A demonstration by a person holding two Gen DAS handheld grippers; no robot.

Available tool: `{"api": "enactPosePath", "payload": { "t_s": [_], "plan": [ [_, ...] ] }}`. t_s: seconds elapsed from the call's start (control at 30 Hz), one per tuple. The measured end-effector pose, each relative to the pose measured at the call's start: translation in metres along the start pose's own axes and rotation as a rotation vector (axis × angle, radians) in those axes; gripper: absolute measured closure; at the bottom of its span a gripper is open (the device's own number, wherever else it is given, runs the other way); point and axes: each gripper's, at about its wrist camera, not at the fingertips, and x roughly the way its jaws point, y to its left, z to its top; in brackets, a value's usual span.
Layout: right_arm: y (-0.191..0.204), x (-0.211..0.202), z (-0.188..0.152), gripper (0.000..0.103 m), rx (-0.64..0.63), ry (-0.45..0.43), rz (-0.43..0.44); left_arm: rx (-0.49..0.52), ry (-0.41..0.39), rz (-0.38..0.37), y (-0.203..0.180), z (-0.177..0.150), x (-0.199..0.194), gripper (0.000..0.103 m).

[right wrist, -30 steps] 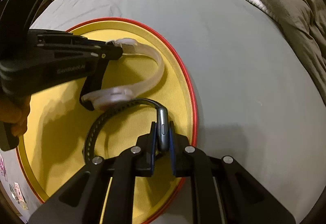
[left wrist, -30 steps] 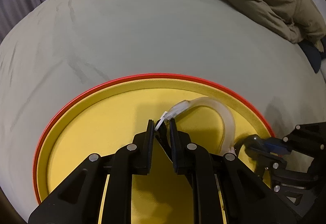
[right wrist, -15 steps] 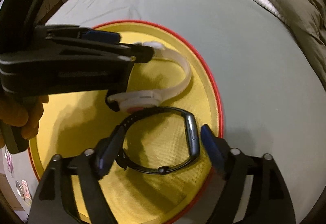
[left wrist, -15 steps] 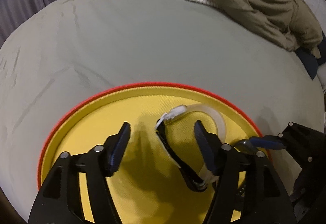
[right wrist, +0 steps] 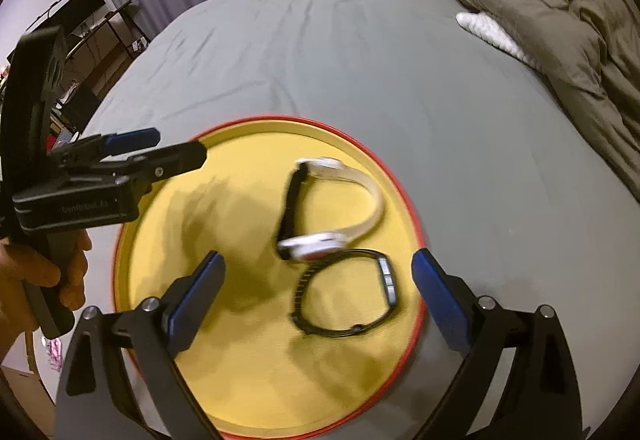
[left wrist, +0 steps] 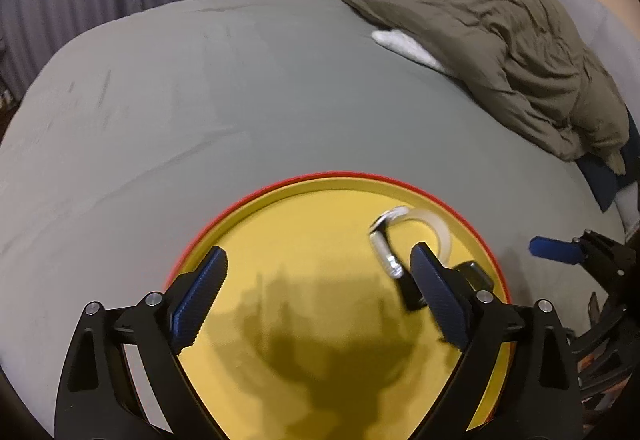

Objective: Organize jewelry
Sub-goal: 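Open both tools to release the bands in the tray, then grasp the round metal pin badge with the left tool while the right tool grasps the pig card holder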

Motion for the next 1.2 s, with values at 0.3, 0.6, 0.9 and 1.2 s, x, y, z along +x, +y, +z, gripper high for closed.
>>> {"api": "enactPosePath", "payload": {
  "t_s": [0.3, 0.6, 0.9, 1.2],
  "plan": [
    [0.086, -0.016, -0.003, 0.008, -0.067, 0.019, 0.092, -0.08, -0.021, 0.042, 0.061, -0.031, -0.06, 0.007],
    [0.163, -0.019, -0.034, 0.008, -0.078, 0.062, 0.13, -0.13, -0.002, 0.109, 0.14, -0.097, -0.123, 0.006],
    [0.235, -0.004, -0.085, 0.008, -0.117, 0.15, 0.137, -0.133, 0.106, 0.129, 0.189, -0.184, -0.141, 0.006],
    [0.275, 0.01, -0.115, 0.008, -0.123, 0.212, 0.126, -0.085, 0.192, 0.093, 0.215, -0.246, -0.141, 0.006]
  ]
}}
